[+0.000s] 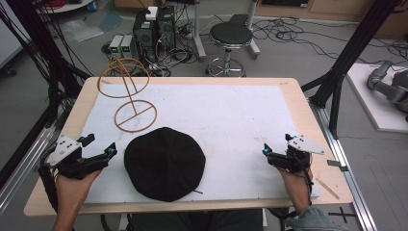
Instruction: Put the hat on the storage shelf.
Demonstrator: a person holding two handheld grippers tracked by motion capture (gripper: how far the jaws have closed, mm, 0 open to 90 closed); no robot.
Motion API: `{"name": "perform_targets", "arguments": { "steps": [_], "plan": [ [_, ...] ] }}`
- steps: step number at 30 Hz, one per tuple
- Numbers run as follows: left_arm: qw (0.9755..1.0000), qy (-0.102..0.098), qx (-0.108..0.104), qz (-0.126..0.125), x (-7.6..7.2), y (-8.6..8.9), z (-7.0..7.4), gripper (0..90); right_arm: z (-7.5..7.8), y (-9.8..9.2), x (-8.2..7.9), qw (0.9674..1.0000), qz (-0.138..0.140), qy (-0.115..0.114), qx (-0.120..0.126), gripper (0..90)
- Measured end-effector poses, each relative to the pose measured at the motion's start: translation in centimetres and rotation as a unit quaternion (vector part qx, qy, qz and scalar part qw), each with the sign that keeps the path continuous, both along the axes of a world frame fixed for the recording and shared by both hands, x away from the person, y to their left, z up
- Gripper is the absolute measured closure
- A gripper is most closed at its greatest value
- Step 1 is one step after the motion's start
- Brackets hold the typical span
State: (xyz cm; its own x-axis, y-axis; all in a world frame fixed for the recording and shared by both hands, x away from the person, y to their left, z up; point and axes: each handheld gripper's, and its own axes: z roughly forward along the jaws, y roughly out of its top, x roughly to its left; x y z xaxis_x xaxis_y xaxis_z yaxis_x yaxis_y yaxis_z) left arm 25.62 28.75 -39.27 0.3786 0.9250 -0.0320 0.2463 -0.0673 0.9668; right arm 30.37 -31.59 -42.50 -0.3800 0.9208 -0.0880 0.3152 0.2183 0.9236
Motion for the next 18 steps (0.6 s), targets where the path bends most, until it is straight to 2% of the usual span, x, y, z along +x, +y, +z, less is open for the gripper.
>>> {"name": "perform_targets", "arguments": {
  "steps": [11,18],
  "plan": [
    [0.9999,-0.002,0.003,-0.01,-0.16,-0.13,0.01,17.7,0.08,0.13,-0.04,1.0,0.004,-0.001,-0.002,12.4],
    [1.0,-0.003,0.004,-0.008,-0.14,-0.05,0.08,17.8,0.06,0.08,-0.07,1.0,0.004,0.0,0.0,12.4]
  ]
}}
